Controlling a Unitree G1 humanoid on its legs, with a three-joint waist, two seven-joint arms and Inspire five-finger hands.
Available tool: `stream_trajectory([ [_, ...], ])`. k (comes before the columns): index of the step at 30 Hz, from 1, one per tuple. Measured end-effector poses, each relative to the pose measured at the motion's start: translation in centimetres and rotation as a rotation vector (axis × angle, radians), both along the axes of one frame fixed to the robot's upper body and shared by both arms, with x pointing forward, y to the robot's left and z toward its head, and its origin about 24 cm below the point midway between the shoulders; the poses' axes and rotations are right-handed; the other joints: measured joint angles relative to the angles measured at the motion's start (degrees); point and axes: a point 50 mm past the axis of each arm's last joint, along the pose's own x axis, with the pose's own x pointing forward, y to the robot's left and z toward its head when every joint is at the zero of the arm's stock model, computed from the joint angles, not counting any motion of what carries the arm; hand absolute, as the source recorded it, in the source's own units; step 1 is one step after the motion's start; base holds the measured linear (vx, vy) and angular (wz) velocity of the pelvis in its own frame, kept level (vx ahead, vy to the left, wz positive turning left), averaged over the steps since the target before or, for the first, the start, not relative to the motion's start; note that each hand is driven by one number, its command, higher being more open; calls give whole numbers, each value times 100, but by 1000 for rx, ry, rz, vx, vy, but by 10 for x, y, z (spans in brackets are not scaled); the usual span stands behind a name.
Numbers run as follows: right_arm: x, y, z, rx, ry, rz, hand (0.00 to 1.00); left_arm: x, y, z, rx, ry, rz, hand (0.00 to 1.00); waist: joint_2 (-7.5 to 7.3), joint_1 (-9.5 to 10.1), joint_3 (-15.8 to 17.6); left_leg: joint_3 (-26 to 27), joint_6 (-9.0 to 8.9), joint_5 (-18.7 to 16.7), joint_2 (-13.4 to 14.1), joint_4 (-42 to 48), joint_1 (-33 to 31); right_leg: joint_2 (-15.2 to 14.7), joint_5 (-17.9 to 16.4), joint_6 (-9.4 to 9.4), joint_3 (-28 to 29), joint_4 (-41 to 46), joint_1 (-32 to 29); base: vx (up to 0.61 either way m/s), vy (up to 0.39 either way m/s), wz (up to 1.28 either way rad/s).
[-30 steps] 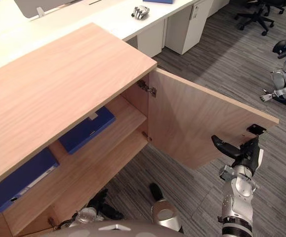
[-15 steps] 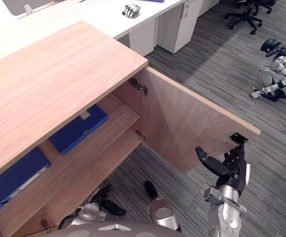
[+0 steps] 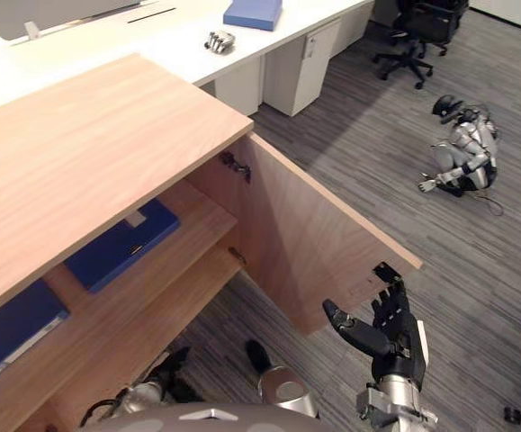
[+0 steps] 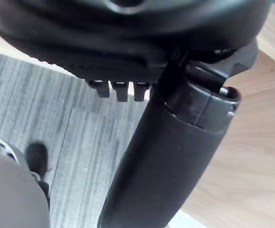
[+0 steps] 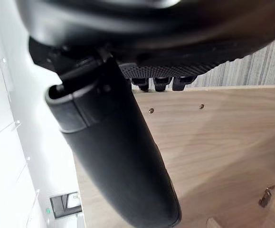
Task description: Walk over to the cabinet, pick up the folder, carry it to the office cabinet, place the folder inside the office cabinet, then close the office cabinet door
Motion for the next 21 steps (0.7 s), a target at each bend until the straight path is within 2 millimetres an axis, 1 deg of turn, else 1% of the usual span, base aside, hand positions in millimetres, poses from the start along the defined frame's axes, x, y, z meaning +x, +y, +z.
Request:
stream_trajectory([
  [1, -1, -2, 1, -6, 9, 23, 100, 1, 2, 1, 3, -5, -7, 100, -16, -2, -11, 5, -16, -28, 1, 18, 0, -1, 1, 2, 10, 0, -2, 29, 11, -8],
  [2, -5, -7, 3, -4, 28, 71, 100, 1, 8, 3, 11, -11, -17, 100, -55, -4, -38, 12, -24, -74, 9, 65, 0, 0, 0, 3, 26, -3, -5, 20, 10, -7],
  [3, -8, -12, 5, 8, 48, 129, 100, 2, 9, 3, 6, -9, -25, 100, -103, -22, -74, 18, -31, -105, 17, 106, -5, 0, -12, -11, 36, -1, -4, 25, 12, -7],
  [4, -10, -15, 6, 5, 61, 161, 100, 2, 9, 3, 5, -8, -28, 100, -128, -36, -92, 18, -33, -122, 26, 135, -11, 0, -13, -13, 39, 0, -3, 25, 8, -4],
  [6, -14, -24, 15, -38, 114, 305, 100, 0, 8, 3, -2, 2, -51, 100, -219, -117, -159, 18, -27, -158, 42, 197, -18, 2, -15, -15, 48, 13, 2, 0, 0, 0],
  [8, -16, -26, 19, -63, 142, 400, 100, -1, 6, 2, -10, 13, -71, 100, -273, -158, -204, 18, -32, -183, 64, 250, -24, 11, -18, -19, 53, 31, 2, 0, 0, 0],
  [9, -17, -27, 22, -71, 167, 484, 100, -4, 4, 0, -20, 25, -84, 100, -332, -209, -267, 18, -33, -191, 77, 278, -23, 22, -23, -26, 57, 53, 2, 0, 0, 0],
  [12, -17, -24, 25, -69, 187, 607, 100, -9, 0, -3, -25, 50, -107, 100, -414, -285, -370, 18, -26, -218, 101, 343, -15, 33, -33, -39, 67, 102, 8, 0, 0, 0],
  [14, -17, -23, 26, -72, 200, 671, 100, -11, -2, -5, -30, 65, -120, 100, -452, -286, -424, 14, -13, -234, 100, 363, -9, 27, -51, -46, 67, 144, 8, 0, 0, 0],
  [19, -14, -19, 37, -110, 234, 850, 100, -20, -3, -9, -25, 115, -168, 100, -497, -282, -612, -89, -5, -239, 103, 359, -12, -7, -151, -86, -29, 255, 22, 1, 6, 10],
  [21, -12, -13, 41, -107, 224, 929, 100, -21, -4, -10, -19, 122, -193, 100, -474, -278, -664, -214, 19, -253, 91, 327, -49, -40, -222, -172, -154, 328, 16, 1, 12, 20],
])
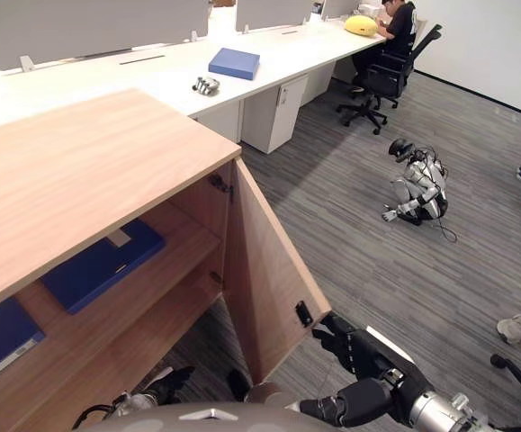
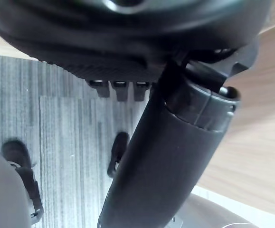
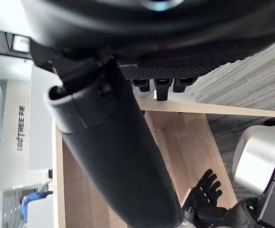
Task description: Walk over to the cabinet, pick up the folder, carry it to the office cabinet, place the folder inside the office cabinet, then close the office cabinet door
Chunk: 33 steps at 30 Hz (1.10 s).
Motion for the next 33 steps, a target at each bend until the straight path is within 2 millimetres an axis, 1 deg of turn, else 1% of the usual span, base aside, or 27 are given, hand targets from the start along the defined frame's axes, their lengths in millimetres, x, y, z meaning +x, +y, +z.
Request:
stream_trajectory([
  [1, 1, 3, 0, 20, -2, 10, 100, 0, 0, 0, 0, 3, -4, 100, -1, 1, -9, -51, 4, -2, -9, -11, -9, -21, -9, -15, -32, 18, 1, 21, 21, 27],
  [3, 10, 15, 0, 80, -35, 50, 100, 1, -2, 0, 2, 4, -32, 100, -28, 38, -40, -186, 3, 1, -18, -32, -34, -46, -55, -57, -158, 53, 22, 34, 19, 27],
  [4, 13, 18, 0, 90, -45, 60, 100, 2, -2, 0, 3, 5, -36, 100, -28, 53, -40, -204, -3, 7, -23, -44, -37, -58, -62, -57, -179, 53, 29, 43, 23, 21],
  [7, 21, 34, -2, 154, -86, 101, 100, 5, -5, -1, 2, 8, -45, 100, 38, 133, -71, -359, 7, 26, -44, -82, -146, -124, -90, -81, -328, 36, 11, 63, 32, 25],
  [9, 25, 44, -7, 202, -100, 99, 100, 7, -6, -1, 4, 2, -58, 100, 65, 220, -79, -483, 80, 68, -45, -78, -250, -156, -96, -78, -442, 13, -26, 78, 16, 31],
  [11, 36, 58, -13, 247, -152, 92, 100, 9, -5, 0, 17, -3, -79, 100, 98, 322, -78, -667, 135, 104, -39, -28, -341, -186, -85, -61, -616, -24, -19, 114, 13, 39],
  [13, 45, 68, -18, 290, -181, 66, 100, 12, -4, 1, 23, -14, -78, 100, 127, 372, -70, -852, 144, 108, -23, 2, -454, -229, -87, -65, -813, -54, -8, 72, -6, 50],
  [14, 50, 71, -22, 300, -196, 50, 100, 14, -4, 1, 27, -22, -76, 100, 160, 432, -46, -974, 153, 114, -22, 9, -516, -260, -89, -65, -925, -92, 20, 45, -12, 52],
  [15, 52, 73, -26, 292, -201, 39, 100, 15, -4, 1, 27, -25, -74, 100, 187, 474, -27, -1060, 159, 117, -24, 7, -547, -286, -89, -65, -1001, -139, 62, 30, -9, 55],
  [17, 57, 77, -36, 289, -185, 29, 100, 17, -3, 2, 27, -31, -62, 100, 252, 562, 9, -1243, 181, 134, -23, -8, -622, -348, -143, 1, -1185, -169, 131, 0, -11, 52],
  [18, 60, 80, -41, 267, -181, 36, 100, 19, -4, 3, 23, -40, -41, 100, 310, 647, 50, -1379, 189, 157, -46, -36, -644, -373, -179, 36, -1321, -169, 175, -9, -13, 48],
  [19, 61, 79, -43, 267, -182, 26, 100, 20, -4, 3, 21, -43, -35, 100, 342, 677, 65, -1445, 198, 183, -65, -76, -651, -390, -201, 38, -1394, -167, 193, 4, -19, 58],
  [21, 75, 82, -49, 211, -219, 15, 100, 20, 1, 3, 29, -50, 5, 100, 447, 719, 84, -1671, 220, 330, -146, -267, -734, -465, -238, 62, -1611, -170, 169, 6, -23, 53],
  [23, 84, 81, -54, 196, -235, -25, 100, 21, 5, 4, 33, -59, 39, 100, 486, 808, 112, -1821, 212, 430, -193, -412, -767, -504, -242, 68, -1760, -186, 166, 0, -32, 48],
  [24, 91, 82, -58, 161, -245, -34, 100, 22, 6, 5, 33, -68, 60, 100, 540, 845, 147, -1944, 229, 496, -213, -468, -819, -533, -252, 81, -1889, -197, 170, 0, -37, 50],
  [26, 99, 79, -62, 121, -266, -75, 100, 23, 8, 6, 30, -84, 100, 100, 605, 941, 191, -2080, 237, 603, -229, -591, -814, -546, -269, 74, -2030, -202, 176, 22, -46, 42],
  [27, 107, 80, -67, 87, -269, -81, 100, 23, 10, 6, 33, -89, 126, 100, 625, 987, 204, -2141, 233, 665, -231, -658, -815, -541, -274, 74, -2086, -206, 178, 31, -47, 32],
  [30, 119, 78, -71, 41, -285, -120, 100, 21, 15, 7, 39, -104, 174, 100, 656, 1034, 221, -2304, 210, 783, -233, -797, -822, -532, -277, 73, -2264, -267, 237, 17, -41, 29],
  [32, 124, 74, -73, 6, -291, -150, 100, 18, 15, 7, 36, -102, 194, 100, 682, 1070, 232, -2438, 203, 812, -229, -820, -831, -525, -279, 74, -2404, -338, 329, -2, -47, 35],
  [33, 127, 69, -74, -21, -298, -174, 100, 21, 15, 8, 31, -115, 208, 100, 706, 1108, 241, -2514, 202, 831, -231, -835, -848, -524, -280, 74, -2482, -367, 359, -15, -49, 35],
])
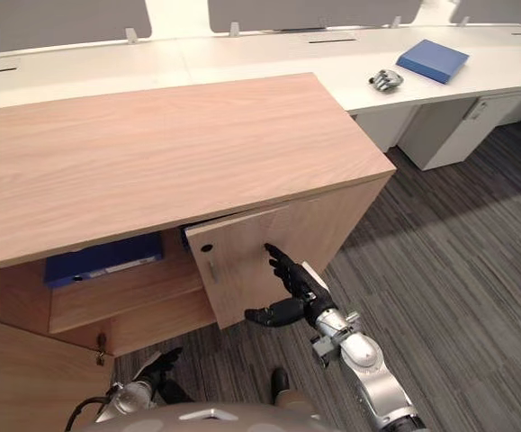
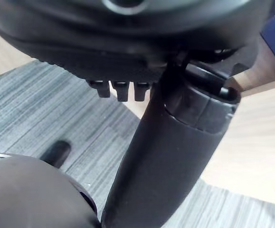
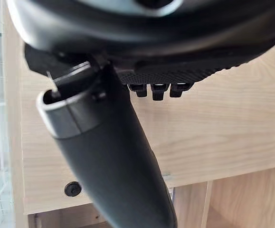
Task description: Walk over to the cabinet, pick up the folder, carry it to the office cabinet, place the folder inside the office cabinet, then close the office cabinet door
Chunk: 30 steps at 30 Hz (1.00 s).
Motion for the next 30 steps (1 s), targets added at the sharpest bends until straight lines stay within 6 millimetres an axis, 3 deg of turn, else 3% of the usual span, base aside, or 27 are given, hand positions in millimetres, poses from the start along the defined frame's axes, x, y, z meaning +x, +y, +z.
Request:
stream_trajectory([
  [10, 15, -20, -6, -81, -16, -183, 100, -8, 4, 0, -8, -10, 108, 100, 94, 60, 39, -390, 13, 314, -50, -362, -54, -27, -36, 0, -375, -11, 12, -36, -25, 21],
  [22, 13, -15, -30, -98, 62, -292, 100, -11, 4, 0, -16, -28, 200, 100, 225, 168, 79, -491, 17, 407, -70, -504, -44, -28, -35, 0, -468, -52, 33, -22, -10, 5],
  [26, -2, -9, -50, -126, 148, -307, 100, -12, 4, 0, -16, -30, 220, 100, 236, 177, 90, -454, 10, 389, -67, -504, 64, -18, -37, 2, -420, -65, 121, -4, -3, -5],
  [30, -34, -12, -81, -180, 307, -350, 100, -14, 5, 0, -20, -46, 273, 100, 249, 201, 97, -331, -2, 330, -66, -456, 152, -17, -42, 8, -301, -35, 151, -38, -1, -15],
])
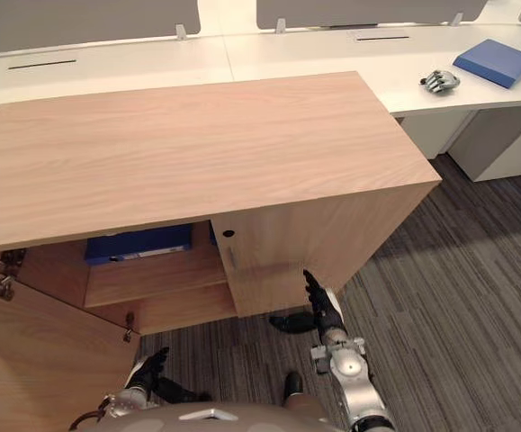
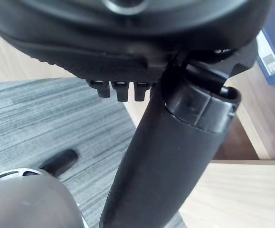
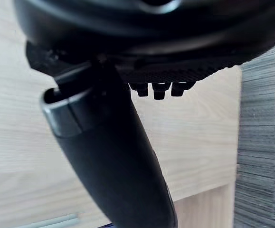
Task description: Walk over to the cabinet, pick up the folder, carry it to the office cabinet, place the folder inside the office cabinet, then close the office cabinet door
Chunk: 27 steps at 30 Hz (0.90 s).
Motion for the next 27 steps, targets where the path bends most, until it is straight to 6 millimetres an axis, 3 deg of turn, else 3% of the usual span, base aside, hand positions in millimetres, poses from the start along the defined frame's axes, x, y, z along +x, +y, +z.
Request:
stream_trajectory([
  [4, -23, -11, -18, -26, 121, -56, 100, 1, 0, 0, -14, -7, 45, 100, 6, -1, 35, -3, 3, -48, 15, 136, -67, -27, -148, 15, 37, 330, -158, -52, -11, -1],
  [8, -37, -13, -30, -41, 206, -81, 100, 5, 1, 2, -28, -40, 109, 100, -73, 39, 88, -247, -29, -148, -15, 360, -302, -216, -820, 69, -48, 1475, -643, -41, -29, 30],
  [11, -41, -12, -34, -37, 232, -94, 100, 6, -2, 3, -48, -62, 188, 100, -48, 145, 94, -688, -42, -115, -51, 366, -418, -254, -1097, 71, -194, 1664, -607, 18, -72, 71],
  [14, -35, -11, -35, -39, 233, -96, 100, 5, -1, 3, -52, -75, 264, 100, 9, 287, 121, -1046, -34, 81, -30, 196, -485, -191, -1126, 14, -392, 1642, -523, 79, -88, 66],
  [20, -15, -14, -29, -41, 186, -143, 100, 2, 3, 3, -67, -83, 369, 100, 77, 325, 270, -1867, -152, 301, -32, 204, -685, -118, -1161, -47, -620, 1346, -121, 65, -47, 77],
  [22, 0, -13, -23, -44, 147, -138, 100, -2, 8, 3, -84, -92, 461, 100, 82, 332, 309, -1877, -181, 523, -92, 238, -860, -159, -1258, -72, -764, 1353, -143, -84, -26, 55],
  [25, 3, -16, -21, -37, 135, -168, 100, -6, 14, 3, -102, -106, 548, 100, 111, 339, 318, -1868, -192, 991, -134, -134, -848, -225, -1369, -164, -1085, 1356, -132, -122, -30, 65],
  [26, 3, -16, -22, -38, 136, -173, 100, -7, 15, 3, -104, -110, 563, 100, 86, 336, 344, -1798, -163, 907, -132, -101, -875, -241, -1367, -180, -1176, 1358, -127, -63, 41, 51],
  [27, 2, -16, -22, -37, 142, -181, 100, -11, 20, 3, -103, -112, 611, 100, 75, 350, 356, -1430, -51, 570, -177, 280, -928, -269, -1369, -180, -1261, 1369, -78, 1, 55, 30],
])
